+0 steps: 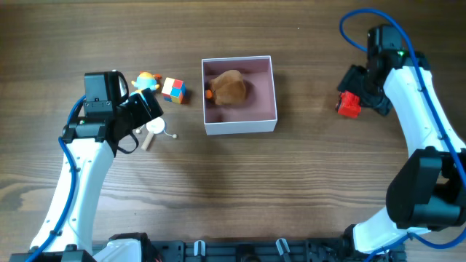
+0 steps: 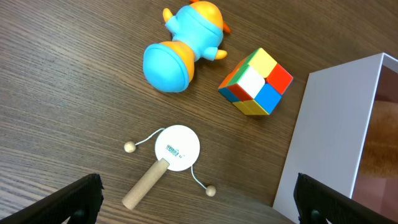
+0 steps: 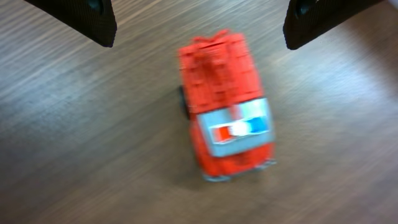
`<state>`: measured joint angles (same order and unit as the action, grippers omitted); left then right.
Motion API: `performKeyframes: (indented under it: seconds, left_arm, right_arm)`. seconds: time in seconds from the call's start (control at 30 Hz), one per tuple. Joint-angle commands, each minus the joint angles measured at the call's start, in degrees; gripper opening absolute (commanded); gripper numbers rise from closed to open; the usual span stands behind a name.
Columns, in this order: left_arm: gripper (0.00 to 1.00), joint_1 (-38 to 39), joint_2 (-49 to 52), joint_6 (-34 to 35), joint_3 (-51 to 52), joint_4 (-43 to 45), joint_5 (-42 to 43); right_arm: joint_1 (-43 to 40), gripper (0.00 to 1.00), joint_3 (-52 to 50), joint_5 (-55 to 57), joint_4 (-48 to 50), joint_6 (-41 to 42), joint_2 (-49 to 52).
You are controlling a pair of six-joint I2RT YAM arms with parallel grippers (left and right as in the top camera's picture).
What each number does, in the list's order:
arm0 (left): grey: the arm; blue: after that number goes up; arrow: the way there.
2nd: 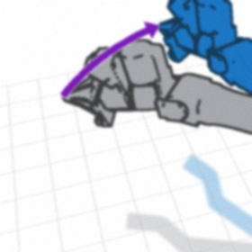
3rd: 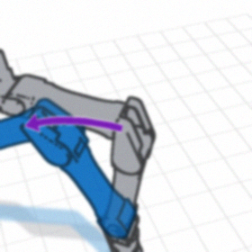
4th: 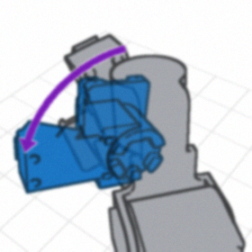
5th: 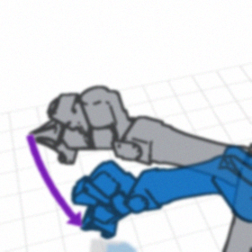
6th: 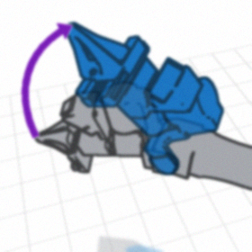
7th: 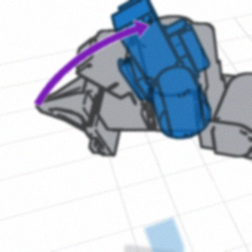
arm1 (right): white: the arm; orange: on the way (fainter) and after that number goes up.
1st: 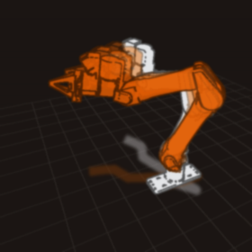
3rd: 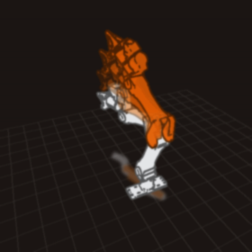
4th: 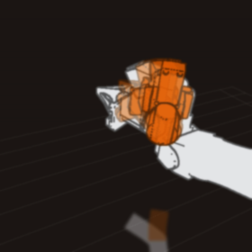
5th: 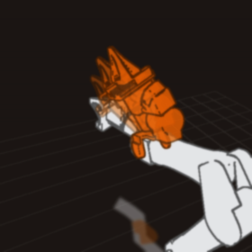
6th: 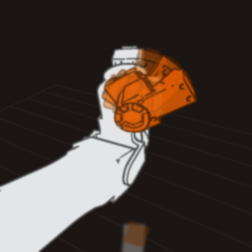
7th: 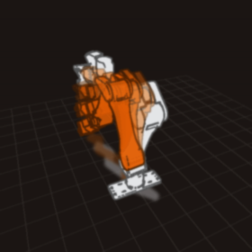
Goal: Pack container
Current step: 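Move the right gripper to the red fire truck and grasp it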
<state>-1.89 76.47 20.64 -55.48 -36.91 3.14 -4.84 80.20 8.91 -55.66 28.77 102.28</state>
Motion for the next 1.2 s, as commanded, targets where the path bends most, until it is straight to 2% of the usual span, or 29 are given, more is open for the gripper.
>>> performKeyframes:
  seconds: [0.0, 0.1, 0.3, 0.37, 0.5, 0.7, 1.17]
  left_arm:
    - [1.0, -0.2, 0.3, -0.9, -1.1, 0.2, 0.9]
    - [1.0, -0.2, 0.3, -0.9, -1.1, 0.2, 0.9]
    - [1.0, -0.2, 0.3, -0.9, -1.1, 0.2, 0.9]
    - [1.0, -0.2, 0.3, -0.9, -1.1, 0.2, 0.9]
    - [1.0, -0.2, 0.3, -0.9, -1.1, 0.2, 0.9]
    - [1.0, -0.2, 0.3, -0.9, -1.1, 0.2, 0.9]
    - [1.0, -0.2, 0.3, -0.9, -1.1, 0.2, 0.9]
  right_arm:
    - [-0.8, 0.86, -4.0, 1.3, 2.4, -0.6, -1.2]
    - [-0.7, 0.86, -7.0, -2.0, 6.7, -5.8, -1.2]
    - [-0.7, 0.85, -10.4, -3.4, 10.3, -7.8, -1.0]
    - [-0.8, 0.76, -10.5, -3.4, 10.3, -7.8, -0.7]
    - [-0.8, 0.65, -10.5, -3.4, 10.6, -7.8, -0.5]
    - [-0.8, 0.64, -10.6, -3.4, 12.7, -8.2, -0.5]
    - [-0.8, 0.59, -10.6, -4.5, 13.9, -15.2, -0.5]
